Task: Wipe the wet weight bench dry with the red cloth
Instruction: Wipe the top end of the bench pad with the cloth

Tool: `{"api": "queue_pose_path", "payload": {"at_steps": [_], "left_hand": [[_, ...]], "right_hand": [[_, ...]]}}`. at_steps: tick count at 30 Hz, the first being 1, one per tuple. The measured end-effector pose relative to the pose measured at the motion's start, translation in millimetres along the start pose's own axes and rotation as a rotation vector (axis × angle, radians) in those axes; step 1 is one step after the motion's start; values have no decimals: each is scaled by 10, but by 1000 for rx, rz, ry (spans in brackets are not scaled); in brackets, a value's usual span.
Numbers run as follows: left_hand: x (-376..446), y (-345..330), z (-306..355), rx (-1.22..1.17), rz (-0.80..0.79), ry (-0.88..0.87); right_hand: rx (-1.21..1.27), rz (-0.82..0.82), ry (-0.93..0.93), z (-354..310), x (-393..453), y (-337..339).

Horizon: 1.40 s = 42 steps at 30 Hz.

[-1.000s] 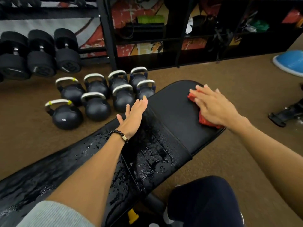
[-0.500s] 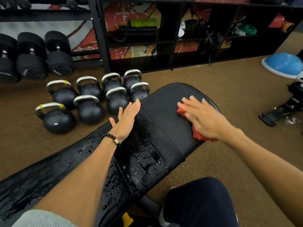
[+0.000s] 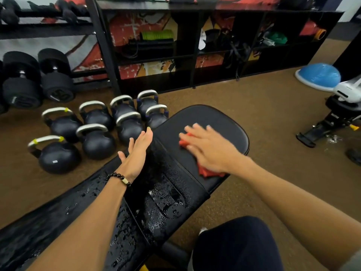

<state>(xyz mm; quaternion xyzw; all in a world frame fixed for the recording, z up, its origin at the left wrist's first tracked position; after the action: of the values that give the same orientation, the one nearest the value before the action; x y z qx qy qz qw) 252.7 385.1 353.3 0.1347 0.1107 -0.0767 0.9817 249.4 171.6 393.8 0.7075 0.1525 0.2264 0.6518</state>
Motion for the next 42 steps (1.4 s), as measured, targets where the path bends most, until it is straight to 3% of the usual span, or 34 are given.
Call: {"api": "queue_pose_path", "payload": {"at_steps": [4,7,9,11,14,16,19,21,23,27,28,30,34,36,39,42], "left_hand": [[-26,-6,32,40,8,1],[-40,-13,43,49,18,5],[-37,-11,42,59,15,6],[-19,2,40,75,9,13],[-7,12,24,88,18,11],[-19,9,25,77,13,9],[-52,-10,50,61,-7,7],[-48,-7,45,61,-6,2],[-27,5,27,57,12,4],[18,20,13,81,23,23],[22,20,9,76,21,25],[35,24,-6,67,22,25],[-14,-10,36,32,-1,13],[-31,-18,54,20,-12,4],[-45,-10,68,17,8,-2],[-16,-1,38,33,22,8]], "right_hand": [[30,72,-393,674,349,199],[8,67,-555,561,837,124],[-75,-3,-468,181,1106,-8],[-138,-43,-183,-290,1230,-153],[24,-40,105,-455,1082,-167],[53,17,34,-108,1014,-41],[19,79,-363,555,1010,118],[-47,57,-521,578,1083,107],[-137,15,-464,284,1185,13],[-80,-105,0,-388,1120,-202],[-28,-116,37,-374,1028,-159],[4,-77,-61,-37,890,-75],[171,110,-565,845,480,198],[199,175,-696,908,359,214],[-28,196,-666,589,431,108],[-108,135,-352,22,621,-95]]}}
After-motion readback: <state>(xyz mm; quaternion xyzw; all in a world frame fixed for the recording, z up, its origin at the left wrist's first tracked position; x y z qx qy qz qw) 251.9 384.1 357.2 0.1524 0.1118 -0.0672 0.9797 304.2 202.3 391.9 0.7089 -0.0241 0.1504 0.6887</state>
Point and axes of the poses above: each hand's wrist, its own x-axis towards the middle knuckle, its own y-axis out of the back of the hand, z = x × y, the point moved 4 cm from there along x, towards the middle knuckle, and after that the axes turned 1 degree about y, right-handed, at the moved point
